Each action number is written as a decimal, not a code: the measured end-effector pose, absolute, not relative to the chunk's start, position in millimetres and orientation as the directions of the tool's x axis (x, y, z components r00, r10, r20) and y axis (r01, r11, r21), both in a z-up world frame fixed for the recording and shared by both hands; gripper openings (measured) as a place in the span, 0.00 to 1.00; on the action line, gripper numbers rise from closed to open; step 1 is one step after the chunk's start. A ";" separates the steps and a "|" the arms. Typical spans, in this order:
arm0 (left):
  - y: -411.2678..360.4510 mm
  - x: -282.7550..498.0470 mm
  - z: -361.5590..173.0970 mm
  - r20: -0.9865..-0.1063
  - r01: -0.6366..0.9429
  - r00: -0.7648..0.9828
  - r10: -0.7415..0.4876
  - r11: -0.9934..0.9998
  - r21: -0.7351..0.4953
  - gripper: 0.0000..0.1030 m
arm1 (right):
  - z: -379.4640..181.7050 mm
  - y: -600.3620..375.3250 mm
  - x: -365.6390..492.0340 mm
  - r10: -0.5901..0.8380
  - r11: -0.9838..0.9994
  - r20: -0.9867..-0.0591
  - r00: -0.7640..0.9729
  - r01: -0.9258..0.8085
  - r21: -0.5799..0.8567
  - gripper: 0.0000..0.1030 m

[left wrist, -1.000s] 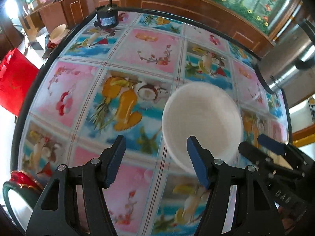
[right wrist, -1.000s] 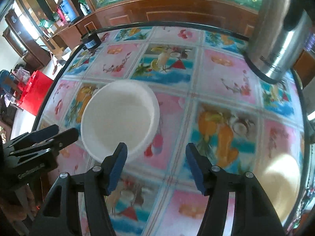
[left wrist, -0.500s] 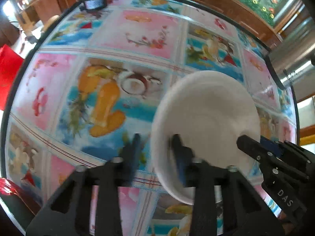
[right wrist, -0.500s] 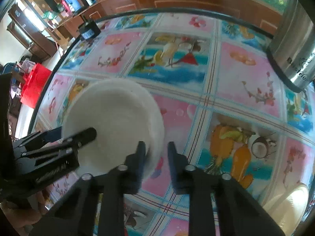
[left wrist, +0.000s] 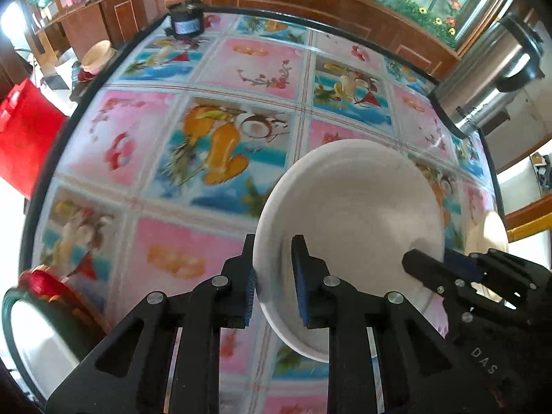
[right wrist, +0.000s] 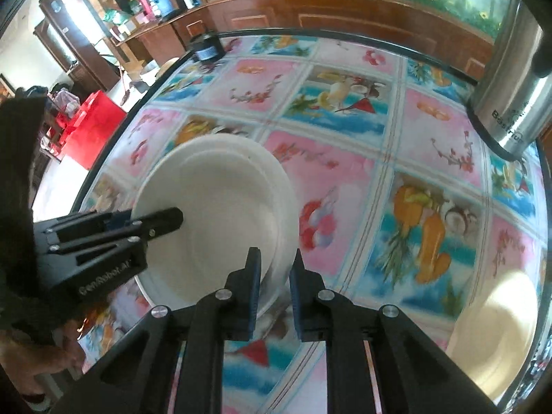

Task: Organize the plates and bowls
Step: 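Carry the white bowl with both grippers onto the white plate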

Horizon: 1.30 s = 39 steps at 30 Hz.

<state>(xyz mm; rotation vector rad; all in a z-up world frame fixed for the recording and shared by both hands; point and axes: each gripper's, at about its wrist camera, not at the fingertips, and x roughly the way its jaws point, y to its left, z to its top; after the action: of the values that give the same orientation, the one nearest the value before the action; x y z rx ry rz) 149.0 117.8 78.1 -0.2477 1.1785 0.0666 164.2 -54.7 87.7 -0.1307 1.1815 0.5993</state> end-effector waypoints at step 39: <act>295.5 -57.3 98.8 -0.925 -0.410 0.370 0.088 0.909 -0.078 0.19 | 101.2 147.6 -0.6 0.379 0.645 -0.918 0.117 -0.745 0.172 0.19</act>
<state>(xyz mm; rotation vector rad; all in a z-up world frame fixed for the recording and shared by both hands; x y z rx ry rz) -57.3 295.5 98.8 -0.3181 1.1525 0.3257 -0.6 147.6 101.2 -0.3724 1.1917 0.8508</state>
